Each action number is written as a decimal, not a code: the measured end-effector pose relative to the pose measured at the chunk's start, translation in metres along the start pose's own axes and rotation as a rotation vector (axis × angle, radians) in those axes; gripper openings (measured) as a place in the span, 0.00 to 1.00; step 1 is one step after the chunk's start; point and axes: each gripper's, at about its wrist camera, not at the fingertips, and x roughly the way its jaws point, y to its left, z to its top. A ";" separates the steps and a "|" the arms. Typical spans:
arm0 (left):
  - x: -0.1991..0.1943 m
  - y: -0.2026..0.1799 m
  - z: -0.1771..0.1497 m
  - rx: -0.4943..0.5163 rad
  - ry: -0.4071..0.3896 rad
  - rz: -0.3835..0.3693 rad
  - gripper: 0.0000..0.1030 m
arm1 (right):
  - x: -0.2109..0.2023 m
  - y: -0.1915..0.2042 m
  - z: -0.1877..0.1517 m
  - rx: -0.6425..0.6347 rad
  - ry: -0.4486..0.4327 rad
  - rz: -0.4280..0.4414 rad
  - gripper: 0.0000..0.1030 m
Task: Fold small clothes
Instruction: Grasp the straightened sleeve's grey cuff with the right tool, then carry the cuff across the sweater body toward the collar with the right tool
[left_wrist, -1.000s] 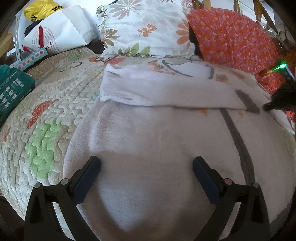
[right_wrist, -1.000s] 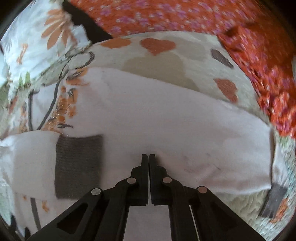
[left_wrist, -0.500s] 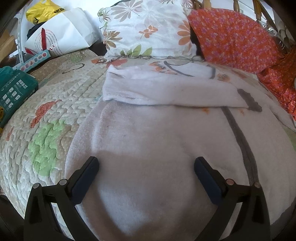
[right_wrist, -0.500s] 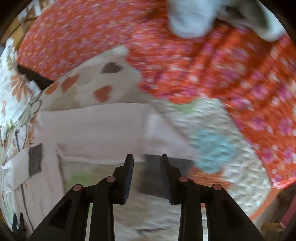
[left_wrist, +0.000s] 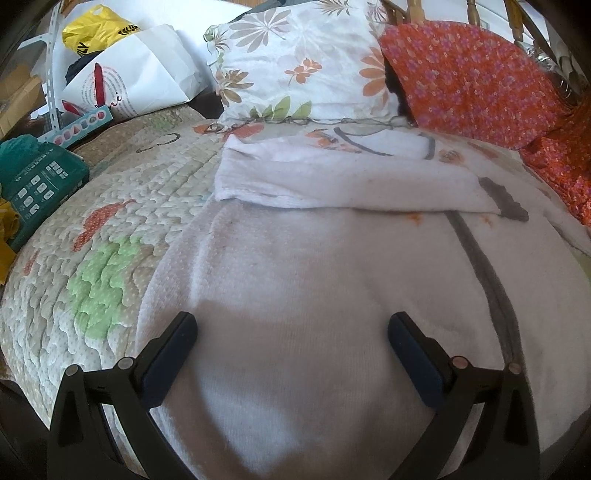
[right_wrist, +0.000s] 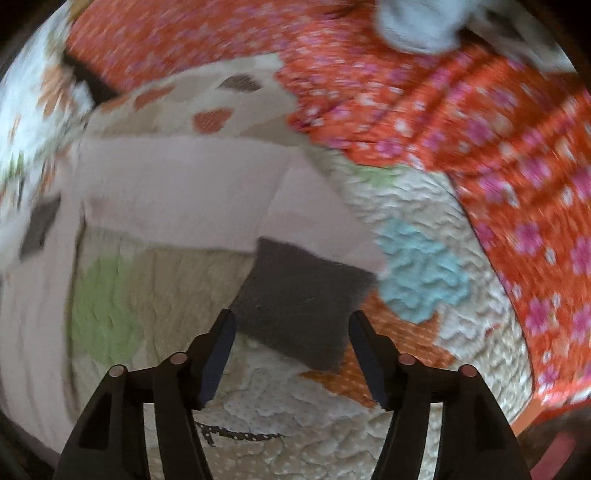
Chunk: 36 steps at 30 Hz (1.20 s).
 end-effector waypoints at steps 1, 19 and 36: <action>0.000 0.000 0.000 0.000 -0.001 0.001 1.00 | 0.004 0.007 -0.001 -0.039 0.002 -0.017 0.68; -0.020 0.021 0.012 -0.104 0.026 -0.120 1.00 | -0.026 0.024 0.045 0.176 -0.036 0.219 0.08; -0.003 0.050 0.021 -0.226 0.053 -0.181 1.00 | -0.078 0.370 0.119 -0.270 -0.002 0.567 0.08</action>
